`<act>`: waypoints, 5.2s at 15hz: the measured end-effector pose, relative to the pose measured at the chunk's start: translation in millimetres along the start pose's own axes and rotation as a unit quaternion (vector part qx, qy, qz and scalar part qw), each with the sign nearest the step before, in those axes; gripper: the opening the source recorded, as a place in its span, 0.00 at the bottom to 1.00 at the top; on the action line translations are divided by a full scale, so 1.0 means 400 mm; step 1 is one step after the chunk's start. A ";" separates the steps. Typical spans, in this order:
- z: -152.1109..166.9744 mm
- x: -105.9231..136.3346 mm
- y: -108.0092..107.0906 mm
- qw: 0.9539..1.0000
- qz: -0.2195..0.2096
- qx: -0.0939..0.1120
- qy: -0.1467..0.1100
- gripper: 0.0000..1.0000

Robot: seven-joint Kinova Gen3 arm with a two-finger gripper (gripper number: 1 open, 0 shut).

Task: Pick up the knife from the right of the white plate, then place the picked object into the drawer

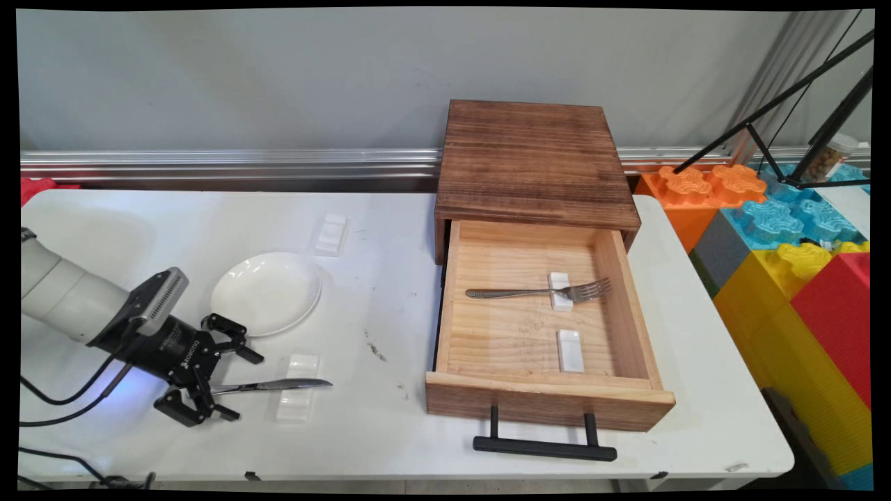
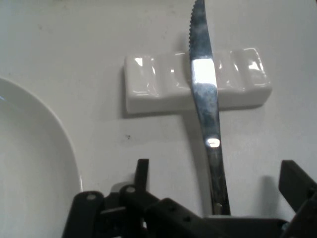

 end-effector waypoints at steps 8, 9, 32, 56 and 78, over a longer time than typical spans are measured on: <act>0.001 -0.001 -0.006 1.000 -0.007 -0.001 -0.003 0.00; -0.001 -0.001 -0.007 1.000 -0.008 -0.001 -0.004 0.00; -0.156 0.237 -0.062 1.000 -0.028 -0.003 -0.001 0.00; 0.033 0.878 -0.120 0.998 -0.052 0.023 0.000 0.00; 0.386 1.007 -0.137 1.000 -0.018 0.012 0.009 0.00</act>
